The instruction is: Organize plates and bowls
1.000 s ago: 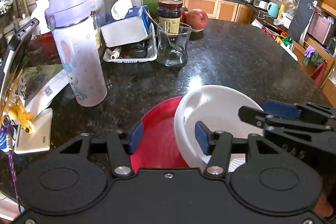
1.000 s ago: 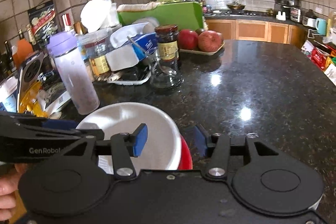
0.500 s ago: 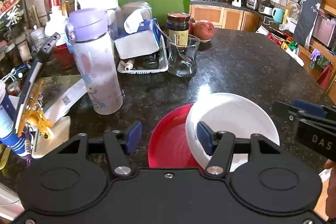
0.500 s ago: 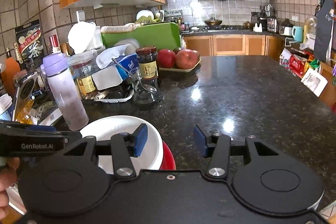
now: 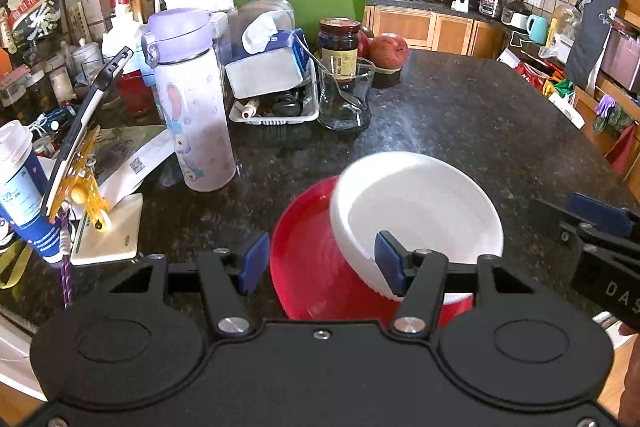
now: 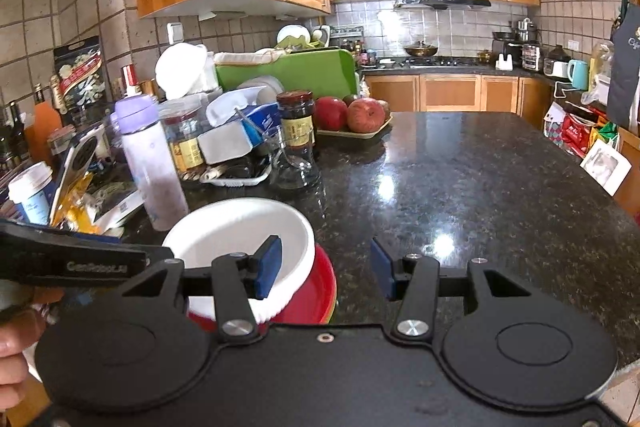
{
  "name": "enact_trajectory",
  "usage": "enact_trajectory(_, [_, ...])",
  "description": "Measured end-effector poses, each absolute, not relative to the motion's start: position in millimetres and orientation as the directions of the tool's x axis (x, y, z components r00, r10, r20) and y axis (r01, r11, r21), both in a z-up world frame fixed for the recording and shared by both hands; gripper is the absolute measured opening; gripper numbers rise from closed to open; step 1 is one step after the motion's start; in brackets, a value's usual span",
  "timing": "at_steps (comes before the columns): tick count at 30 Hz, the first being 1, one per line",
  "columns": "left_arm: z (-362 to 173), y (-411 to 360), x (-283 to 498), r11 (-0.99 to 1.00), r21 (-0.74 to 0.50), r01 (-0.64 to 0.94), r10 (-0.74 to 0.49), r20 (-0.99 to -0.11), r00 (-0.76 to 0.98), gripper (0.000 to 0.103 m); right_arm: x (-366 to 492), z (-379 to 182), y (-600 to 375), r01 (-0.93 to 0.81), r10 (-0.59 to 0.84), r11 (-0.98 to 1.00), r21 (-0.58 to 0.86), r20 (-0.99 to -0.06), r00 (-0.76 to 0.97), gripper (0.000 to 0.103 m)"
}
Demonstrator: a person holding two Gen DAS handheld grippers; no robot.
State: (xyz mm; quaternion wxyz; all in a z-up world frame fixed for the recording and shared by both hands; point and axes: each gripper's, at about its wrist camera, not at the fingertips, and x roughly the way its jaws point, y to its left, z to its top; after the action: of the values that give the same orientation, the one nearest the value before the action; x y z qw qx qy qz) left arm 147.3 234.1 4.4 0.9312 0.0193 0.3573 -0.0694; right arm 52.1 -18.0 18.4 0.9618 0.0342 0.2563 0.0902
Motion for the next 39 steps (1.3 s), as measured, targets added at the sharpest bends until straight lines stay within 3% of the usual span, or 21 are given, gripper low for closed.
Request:
enact_trajectory(23, [0,195,90,0.992,0.076,0.102,-0.026,-0.663,0.748,0.063,-20,17,-42,-0.149,0.194,0.980,0.130,-0.493,0.848,0.051])
enact_trajectory(39, [-4,180,71,0.991,0.074,0.110,-0.032,-0.671,0.741,0.063,-37,16,-50,-0.149,0.201,0.978,0.145,-0.485,0.851,0.051])
